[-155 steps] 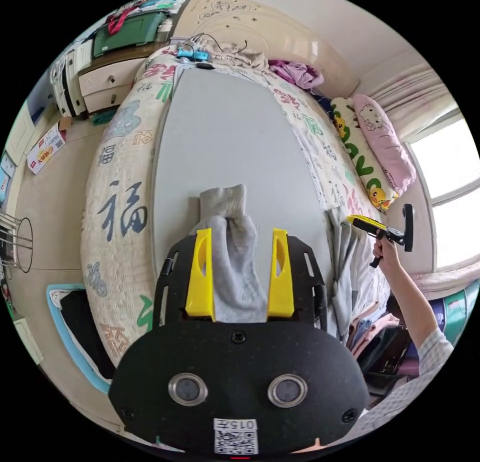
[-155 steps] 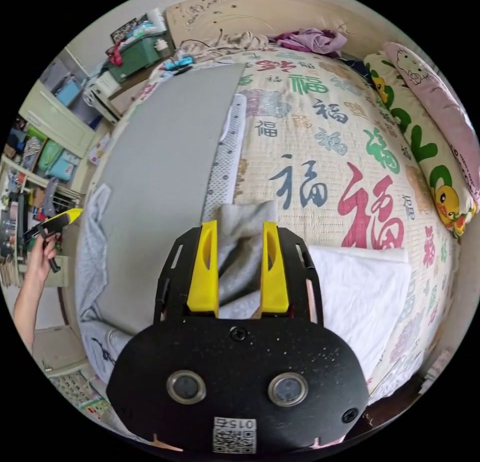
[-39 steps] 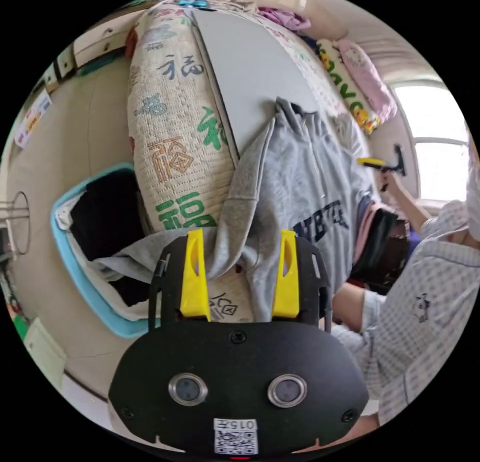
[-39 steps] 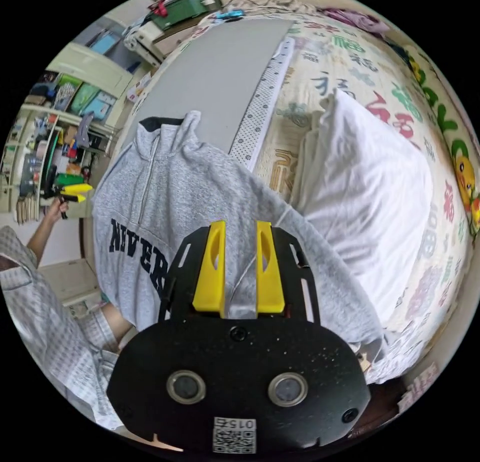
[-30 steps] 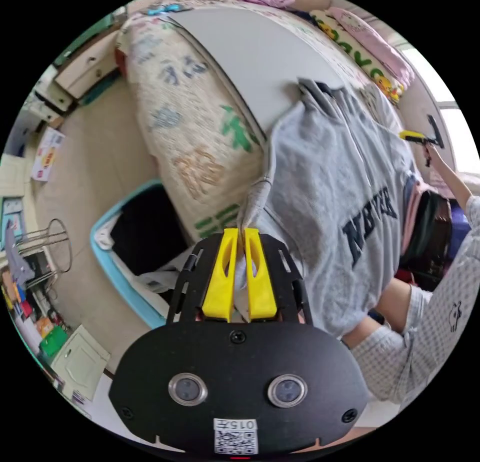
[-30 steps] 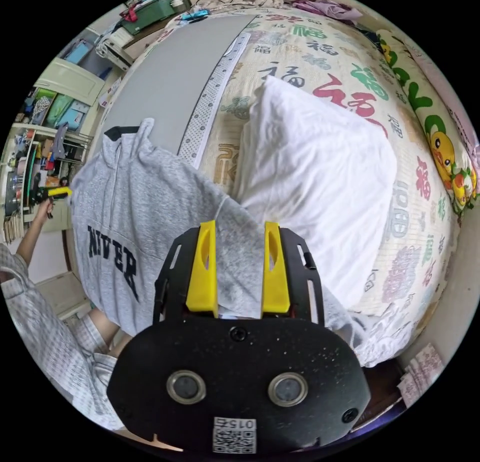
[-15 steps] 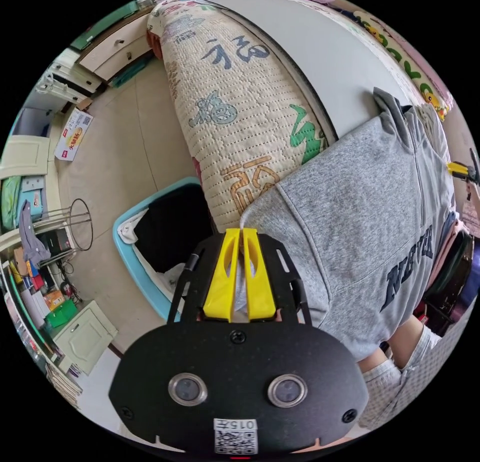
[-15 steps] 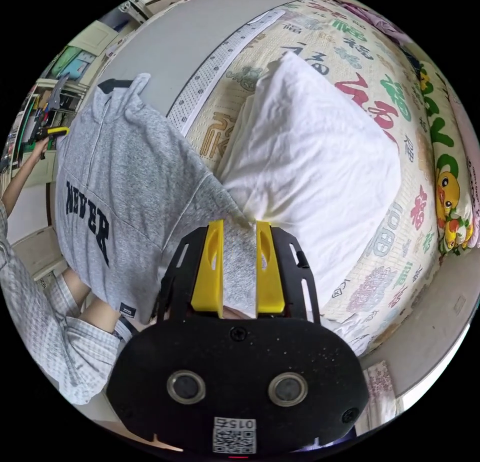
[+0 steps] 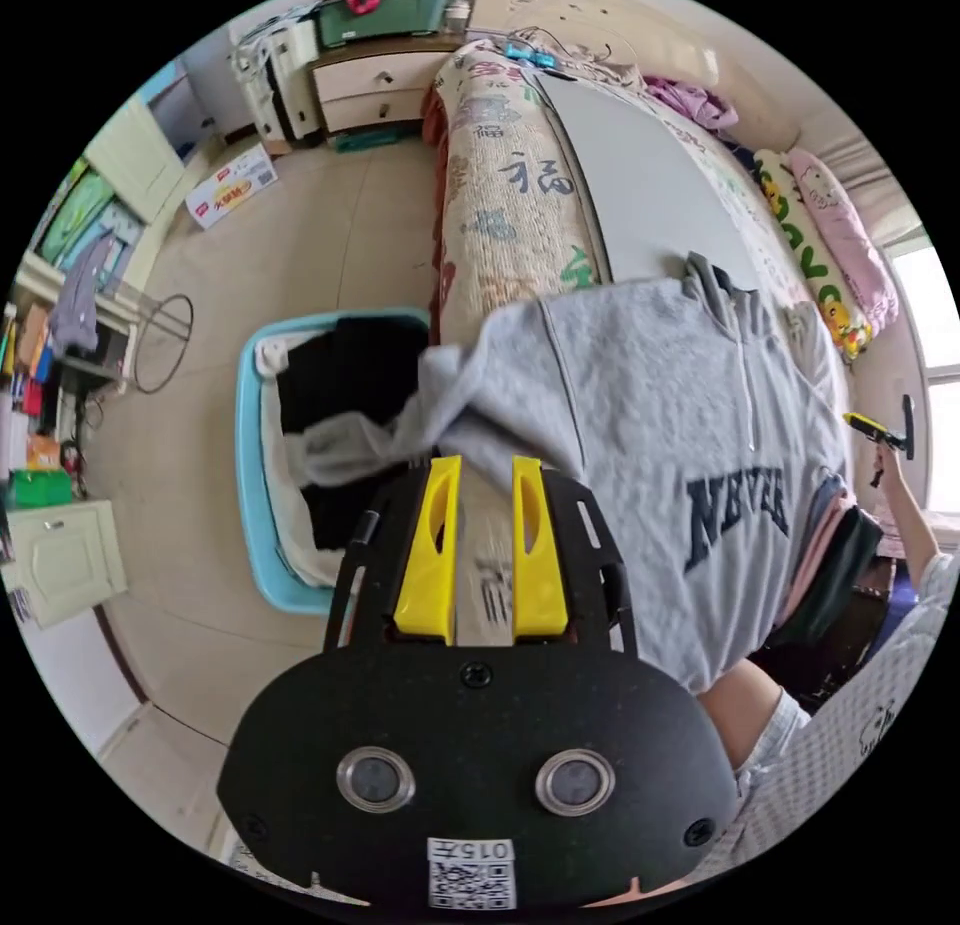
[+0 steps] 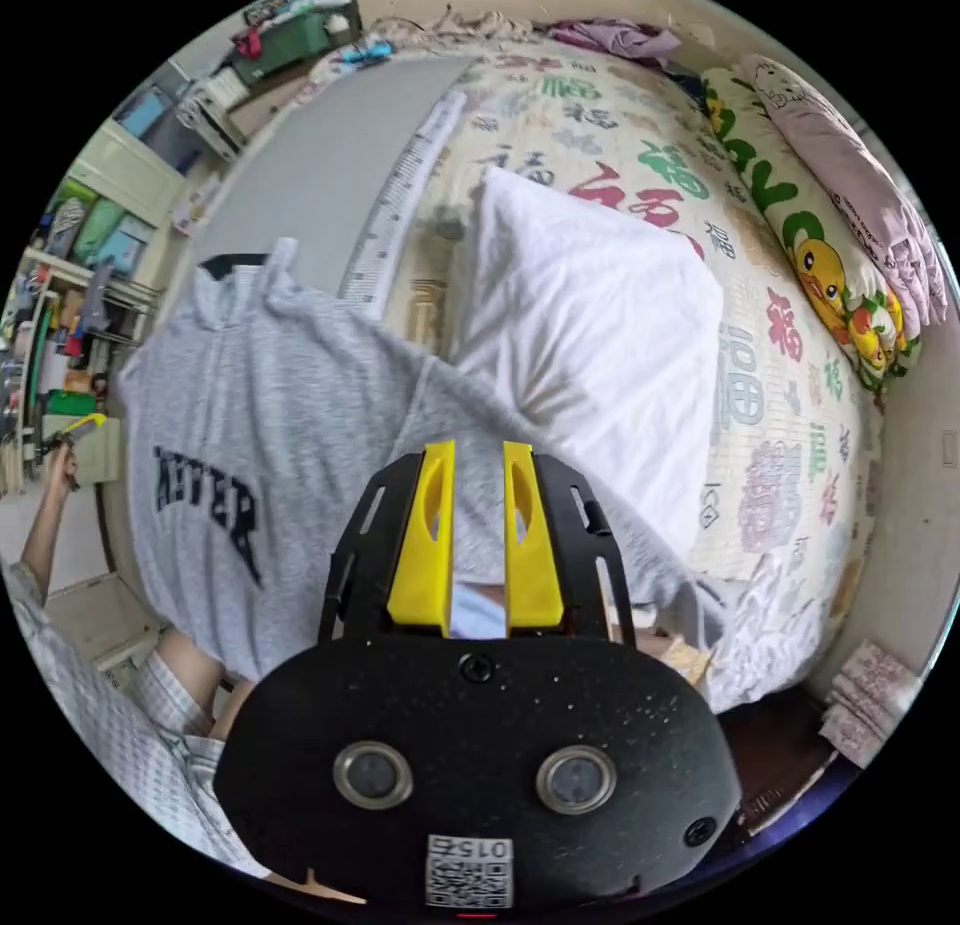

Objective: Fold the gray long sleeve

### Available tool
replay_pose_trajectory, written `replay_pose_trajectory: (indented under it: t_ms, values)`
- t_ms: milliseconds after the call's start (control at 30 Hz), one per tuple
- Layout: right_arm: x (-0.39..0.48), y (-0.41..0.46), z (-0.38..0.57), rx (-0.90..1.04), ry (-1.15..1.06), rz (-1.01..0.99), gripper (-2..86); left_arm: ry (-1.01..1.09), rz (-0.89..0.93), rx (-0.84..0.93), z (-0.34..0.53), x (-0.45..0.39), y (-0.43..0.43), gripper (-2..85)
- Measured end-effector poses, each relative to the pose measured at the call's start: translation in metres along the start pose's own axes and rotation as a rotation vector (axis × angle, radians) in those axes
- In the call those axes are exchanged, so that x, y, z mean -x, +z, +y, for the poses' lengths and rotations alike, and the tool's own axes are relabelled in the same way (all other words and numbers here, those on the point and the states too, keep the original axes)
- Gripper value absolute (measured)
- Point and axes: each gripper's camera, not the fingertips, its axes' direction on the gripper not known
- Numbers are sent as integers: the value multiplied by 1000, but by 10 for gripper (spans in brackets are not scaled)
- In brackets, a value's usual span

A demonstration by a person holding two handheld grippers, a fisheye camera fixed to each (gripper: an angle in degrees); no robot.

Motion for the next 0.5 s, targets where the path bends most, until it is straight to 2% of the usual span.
replay_pose_trajectory:
  t_ms: [100, 233, 367, 500]
  values:
    - [43, -8, 49, -16, -102, -63, 77, -49, 171, 45, 85, 10, 13, 81]
    - [95, 30, 116, 147, -179, -105, 74, -81, 246, 159, 178, 7, 50, 84]
    - [112, 65, 148, 284, -157, -187, 75, -84, 305, 200, 209, 4, 80, 105]
    - [118, 85, 149, 371, -124, -276, 78, 11, 293, 317, 217, -4, 116, 110]
